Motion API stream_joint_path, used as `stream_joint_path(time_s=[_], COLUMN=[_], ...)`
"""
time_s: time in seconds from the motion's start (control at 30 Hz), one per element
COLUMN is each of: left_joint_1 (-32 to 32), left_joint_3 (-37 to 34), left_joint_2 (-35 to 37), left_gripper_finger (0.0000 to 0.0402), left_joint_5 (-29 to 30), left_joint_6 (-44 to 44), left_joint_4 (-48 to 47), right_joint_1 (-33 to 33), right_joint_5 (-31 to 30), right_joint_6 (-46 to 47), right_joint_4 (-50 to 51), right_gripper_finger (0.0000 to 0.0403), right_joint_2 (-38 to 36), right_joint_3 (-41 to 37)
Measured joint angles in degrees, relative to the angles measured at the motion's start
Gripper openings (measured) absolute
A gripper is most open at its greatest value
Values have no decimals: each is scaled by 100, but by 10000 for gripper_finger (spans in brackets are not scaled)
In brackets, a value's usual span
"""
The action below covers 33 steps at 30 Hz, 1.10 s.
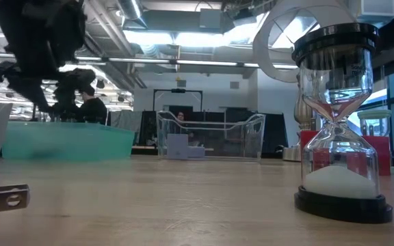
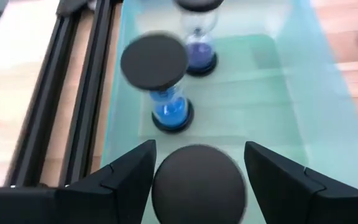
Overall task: Pick & Place Office items
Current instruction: Put the orange hourglass into the green bin, then put the top left red charger adapter into the transparent bin
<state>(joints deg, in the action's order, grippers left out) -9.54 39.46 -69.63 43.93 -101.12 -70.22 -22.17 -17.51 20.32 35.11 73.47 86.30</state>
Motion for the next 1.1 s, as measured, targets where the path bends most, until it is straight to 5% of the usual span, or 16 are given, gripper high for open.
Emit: stream_joint_path(time_s=[0.23, 0.5, 0.73, 0.9, 1.1], left_joint_1=[0, -24, -26, -26, -78], left_joint_3=[1111, 2197, 2756, 2763, 2765], left_joint_2=[0, 0, 4, 2, -2], left_gripper_finger=[224, 216, 214, 212, 211], left_joint_5=[128, 724, 804, 828, 829], left_joint_6=[1239, 2243, 2909, 2948, 2946], left_joint_4=[-928, -844, -663, -432, -52], right_joint_1=[0, 103, 397, 461, 467], right_joint_5=[-3, 5, 675, 1478, 1694], right_joint_6=[0, -466, -175, -1353, -3013], right_joint_4=[0, -312, 985, 2099, 2288], right_gripper_finger=[351, 351, 351, 351, 351], right_joint_2=[26, 254, 326, 434, 880], right_joint_3=[0, 2, 2, 4, 2])
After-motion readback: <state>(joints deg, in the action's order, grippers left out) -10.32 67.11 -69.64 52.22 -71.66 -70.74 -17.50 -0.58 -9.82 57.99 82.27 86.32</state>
